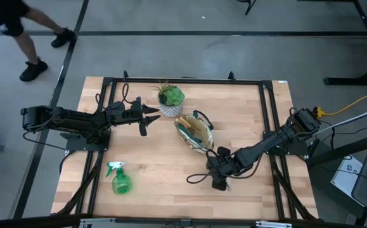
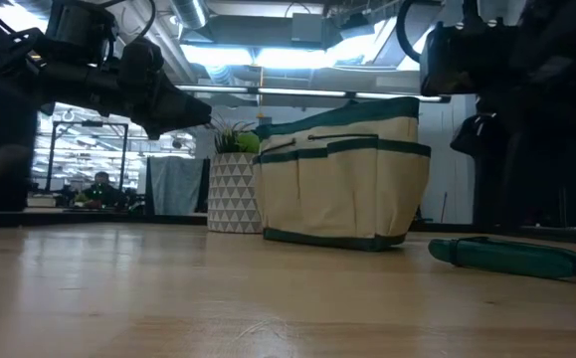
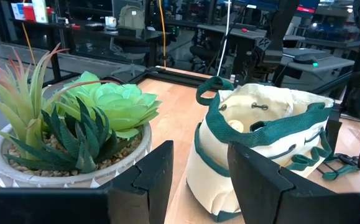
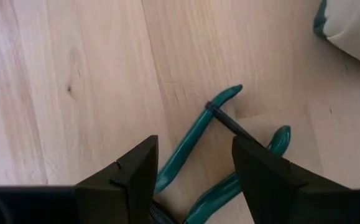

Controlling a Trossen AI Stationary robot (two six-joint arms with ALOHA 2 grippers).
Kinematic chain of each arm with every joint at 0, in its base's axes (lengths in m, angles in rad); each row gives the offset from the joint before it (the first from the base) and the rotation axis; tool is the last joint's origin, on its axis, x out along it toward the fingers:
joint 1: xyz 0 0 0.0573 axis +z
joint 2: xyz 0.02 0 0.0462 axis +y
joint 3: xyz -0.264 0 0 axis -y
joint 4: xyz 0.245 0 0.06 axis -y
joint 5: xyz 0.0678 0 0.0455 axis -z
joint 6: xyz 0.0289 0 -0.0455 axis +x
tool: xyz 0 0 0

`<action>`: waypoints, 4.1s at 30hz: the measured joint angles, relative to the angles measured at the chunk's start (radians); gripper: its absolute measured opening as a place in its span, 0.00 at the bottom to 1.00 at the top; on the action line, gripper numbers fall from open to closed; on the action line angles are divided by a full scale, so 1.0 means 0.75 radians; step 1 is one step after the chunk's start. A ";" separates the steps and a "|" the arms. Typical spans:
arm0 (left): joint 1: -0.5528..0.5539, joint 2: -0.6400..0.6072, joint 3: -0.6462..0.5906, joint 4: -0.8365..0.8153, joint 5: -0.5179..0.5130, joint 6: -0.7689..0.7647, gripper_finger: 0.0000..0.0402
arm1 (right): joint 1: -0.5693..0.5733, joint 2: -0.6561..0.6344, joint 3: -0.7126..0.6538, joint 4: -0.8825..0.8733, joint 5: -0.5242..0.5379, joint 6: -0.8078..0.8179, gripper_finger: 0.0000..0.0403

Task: Pick & Place Garden tools in Gardening bag
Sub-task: Put the shear scissors into the gardening bag

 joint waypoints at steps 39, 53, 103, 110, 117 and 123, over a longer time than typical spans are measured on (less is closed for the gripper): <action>0.000 0.000 0.000 -0.001 0.000 0.000 0.37 | -0.006 0.113 0.001 0.139 -0.048 0.080 0.52; -0.001 0.000 0.000 -0.001 0.000 0.000 0.37 | -0.006 0.113 0.001 0.135 -0.029 0.139 0.45; 0.000 0.001 0.000 0.004 0.000 0.000 0.37 | -0.037 -0.607 0.000 -0.100 -0.126 -0.212 0.02; -0.001 0.001 0.000 0.000 0.000 0.000 0.37 | -0.027 -0.675 0.001 -0.068 0.169 -0.443 0.02; -0.001 0.001 0.000 0.000 0.000 -0.001 0.37 | -0.097 -0.671 0.000 0.104 0.366 -0.758 0.01; 0.000 0.001 0.000 0.000 0.000 0.000 0.37 | -0.206 -0.671 0.001 0.209 0.358 -0.937 0.01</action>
